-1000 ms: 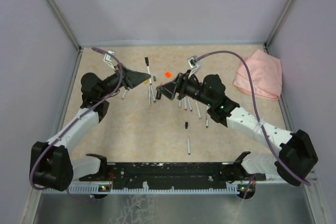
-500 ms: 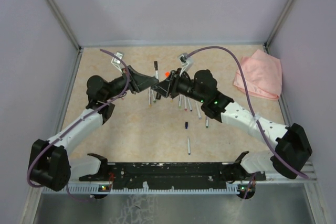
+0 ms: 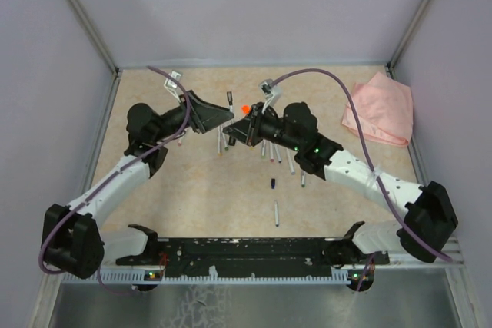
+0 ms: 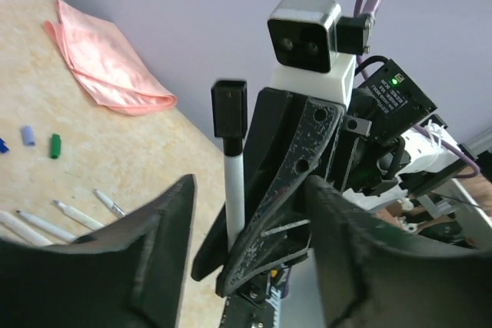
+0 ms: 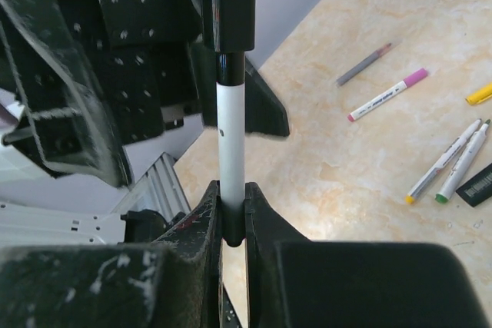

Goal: Open the pen caps
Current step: Pick up the pen from the center of the board, then open the pen cap from the pen.

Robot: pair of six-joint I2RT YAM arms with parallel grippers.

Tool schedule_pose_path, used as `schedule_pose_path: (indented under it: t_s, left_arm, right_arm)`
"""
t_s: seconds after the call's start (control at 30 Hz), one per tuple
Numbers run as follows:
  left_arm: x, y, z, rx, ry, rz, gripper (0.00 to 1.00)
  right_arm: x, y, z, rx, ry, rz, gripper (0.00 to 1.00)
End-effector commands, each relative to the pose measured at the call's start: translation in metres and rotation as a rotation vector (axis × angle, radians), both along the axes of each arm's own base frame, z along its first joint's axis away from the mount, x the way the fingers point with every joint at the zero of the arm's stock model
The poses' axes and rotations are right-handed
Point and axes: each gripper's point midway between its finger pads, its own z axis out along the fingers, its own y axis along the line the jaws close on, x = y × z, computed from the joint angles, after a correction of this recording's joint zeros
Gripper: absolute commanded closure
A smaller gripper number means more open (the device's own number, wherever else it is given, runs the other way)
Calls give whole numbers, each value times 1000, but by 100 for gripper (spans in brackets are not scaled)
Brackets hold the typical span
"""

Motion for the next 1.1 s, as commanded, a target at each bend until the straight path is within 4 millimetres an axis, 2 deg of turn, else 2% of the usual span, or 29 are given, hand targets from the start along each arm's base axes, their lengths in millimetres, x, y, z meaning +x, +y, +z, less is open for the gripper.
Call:
schedule_pose_path:
  t_s: [0.0,0.13,0.27,0.47,0.67,1.07]
  left_arm:
    - [6,15,30,31,-105,66,30]
    - [7,23,39,43,-134,76,17]
    - [12,19,39,69,-91,48,17]
    - [10,13,47,57,-89,-31,24]
    - [4,8,51,37,-82,-95,39]
    - [4,7,47,41,-67,-107,51]
  right_arm:
    - [-18,-6,41,75,-127,63,100]
    - [-29,-7,40,79,-143,114,100]
    - [-38,-6,41,91,-156,152,100]
    - [-41,-5,38,92,-146,173,100]
    - [-42,-3,37,96,-138,186,100]
    - [-39,4,31,68,-112,206,100]
